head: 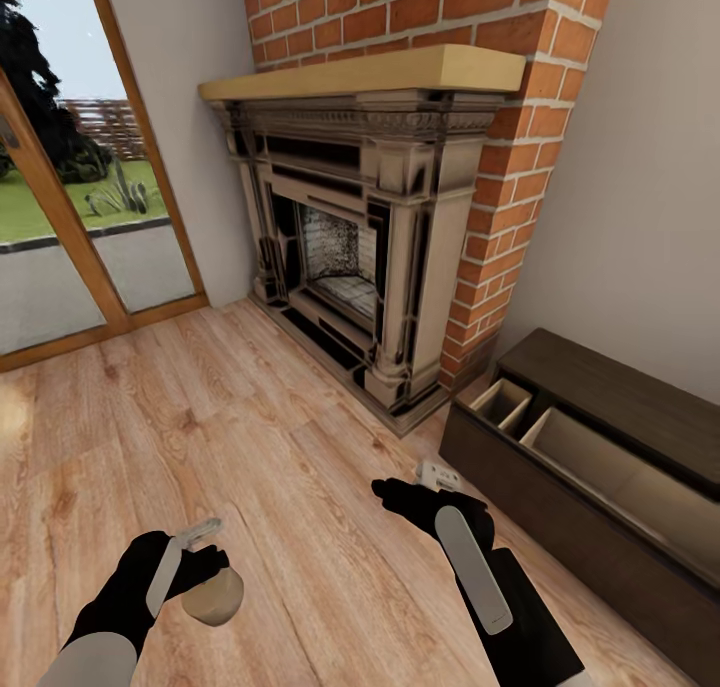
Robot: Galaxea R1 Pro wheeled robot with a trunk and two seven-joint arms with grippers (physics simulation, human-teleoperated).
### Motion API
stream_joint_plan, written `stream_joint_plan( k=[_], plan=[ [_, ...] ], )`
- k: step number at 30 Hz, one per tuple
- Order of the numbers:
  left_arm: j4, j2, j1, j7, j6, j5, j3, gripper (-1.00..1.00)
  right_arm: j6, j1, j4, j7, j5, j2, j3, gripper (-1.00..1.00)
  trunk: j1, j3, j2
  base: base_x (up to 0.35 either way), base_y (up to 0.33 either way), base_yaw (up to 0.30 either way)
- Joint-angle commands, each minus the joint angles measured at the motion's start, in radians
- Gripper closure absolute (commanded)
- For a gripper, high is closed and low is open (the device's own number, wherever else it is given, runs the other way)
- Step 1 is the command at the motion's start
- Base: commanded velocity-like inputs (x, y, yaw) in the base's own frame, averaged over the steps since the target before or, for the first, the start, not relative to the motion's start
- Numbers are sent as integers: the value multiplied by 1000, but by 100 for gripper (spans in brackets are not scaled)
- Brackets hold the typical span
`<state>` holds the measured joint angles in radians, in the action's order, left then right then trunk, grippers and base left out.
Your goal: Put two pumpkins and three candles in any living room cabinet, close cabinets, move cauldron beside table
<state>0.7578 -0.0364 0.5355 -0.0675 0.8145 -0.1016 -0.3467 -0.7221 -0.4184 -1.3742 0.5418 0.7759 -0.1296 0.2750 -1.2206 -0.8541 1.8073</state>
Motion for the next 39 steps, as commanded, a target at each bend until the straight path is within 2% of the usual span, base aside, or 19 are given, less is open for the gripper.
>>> stream_joint_plan(
  k=[1, 7, 10, 12, 15, 18, 20, 24, 26, 28, 29, 30, 34, 39],
  plan=[
    [0, -1, 0, 0, 0, 0, 0, 100, 0, 0, 3, 0, 0, 0, -2, -100, 4, 3, -7, 0, 0, 0],
    [0, 1, 0, -1, 2, 1, 4, 100, -1, 3, 5, 6, 2, 1, -16, -100, 27, 17, -49, 0, 0, -79],
    [0, 1, 0, 1, 2, 2, 7, 100, -17, 5, -16, 40, 8, 3, -44, -100, 27, 14, -49, 0, 0, -188],
    [0, 1, 0, 2, 3, 2, 10, 100, -24, 14, -19, 89, 12, 7, -59, -100, 27, 12, -49, 0, 0, -207],
    [0, 0, 0, 3, 3, 2, 12, 100, -25, 86, -5, 142, 12, 12, -72, -100, 27, 9, -49, 0, 0, -229],
    [-3, -3, -11, 3, 2, 2, 12, 100, -21, 157, 5, 173, 11, 15, -106, -100, 27, 7, -49, 0, 0, -248],
    [-7, -12, -13, 2, 0, 3, 13, 100, 7, 186, 31, 177, 11, 16, -126, -100, 27, 5, -49, 0, 0, -253],
    [-16, -25, -23, 2, -8, 4, 14, 100, 193, 272, 168, 174, 11, 22, -156, -100, 27, 3, -49, 0, 0, -255],
    [-42, -26, -39, 2, -60, 4, 15, 100, 260, 292, 236, 170, 11, 31, -162, -100, 27, 1, -49, 0, 0, -256],
    [-61, -24, -44, 2, -96, 5, 26, 100, 286, 297, 278, 169, 11, 33, -164, -100, 27, 0, -49, 0, 0, -256],
    [-70, -23, -46, 1, -114, 5, 43, 100, 304, 299, 301, 169, 11, 35, -165, -100, 27, -1, -49, 0, 0, -256],
    [-79, -24, -48, -1, -129, 4, 80, 100, 331, 300, 323, 168, 8, 36, -165, -100, 27, -2, -49, 0, 0, -256],
    [-86, -23, -49, -4, -141, 3, 141, 100, 365, 301, 341, 164, 7, 41, -166, -100, 27, -6, -49, 0, 0, -256],
    [-89, -24, -49, -3, -144, 2, 163, 100, 378, 302, 352, 131, 12, 62, -167, -100, 27, -10, -49, 0, 0, -256]
  ],
)
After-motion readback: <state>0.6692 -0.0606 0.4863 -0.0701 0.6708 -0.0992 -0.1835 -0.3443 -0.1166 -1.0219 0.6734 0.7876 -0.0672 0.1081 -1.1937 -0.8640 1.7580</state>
